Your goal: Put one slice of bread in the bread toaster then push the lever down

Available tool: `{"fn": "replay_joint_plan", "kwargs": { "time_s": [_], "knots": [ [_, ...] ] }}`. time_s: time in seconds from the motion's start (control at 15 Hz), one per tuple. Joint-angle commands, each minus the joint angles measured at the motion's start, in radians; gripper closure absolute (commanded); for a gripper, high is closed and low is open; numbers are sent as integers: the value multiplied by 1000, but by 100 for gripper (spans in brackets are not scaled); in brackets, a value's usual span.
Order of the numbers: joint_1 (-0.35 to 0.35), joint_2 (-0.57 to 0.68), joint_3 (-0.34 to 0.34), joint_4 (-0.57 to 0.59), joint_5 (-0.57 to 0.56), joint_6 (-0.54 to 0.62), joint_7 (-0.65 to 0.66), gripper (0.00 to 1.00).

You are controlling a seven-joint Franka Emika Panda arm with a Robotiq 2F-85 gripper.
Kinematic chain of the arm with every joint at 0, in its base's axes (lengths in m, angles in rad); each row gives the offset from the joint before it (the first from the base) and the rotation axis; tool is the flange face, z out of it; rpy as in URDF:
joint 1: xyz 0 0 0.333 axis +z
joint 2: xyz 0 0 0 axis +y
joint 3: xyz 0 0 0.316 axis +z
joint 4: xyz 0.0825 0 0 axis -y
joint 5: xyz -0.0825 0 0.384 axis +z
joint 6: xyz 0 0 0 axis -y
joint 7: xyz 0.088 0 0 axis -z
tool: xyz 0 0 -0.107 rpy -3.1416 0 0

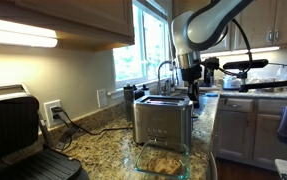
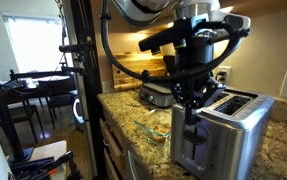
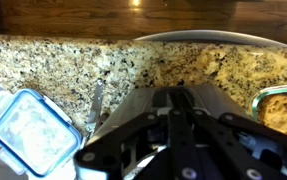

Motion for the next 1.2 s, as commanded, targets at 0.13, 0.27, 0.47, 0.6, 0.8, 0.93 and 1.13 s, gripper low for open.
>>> {"fn": "replay_joint_plan", "kwargs": {
  "time_s": [0.13, 0.27, 0.47, 0.6, 0.8, 0.93, 1.13],
  "knots": [
    [-12, 5, -5, -10, 16, 57, -20, 95],
    [-14, 7, -8, -13, 17, 64, -23, 95],
    [-15, 8, -12, -20, 17, 77, -26, 95],
    [-16, 9, -14, -23, 18, 85, -28, 96],
    [-16, 21, -16, -22, 18, 92, -28, 96],
    [-16, 32, -17, -21, 18, 97, -26, 96],
    [-17, 56, -19, -17, 17, 101, -24, 95]
  ]
}}
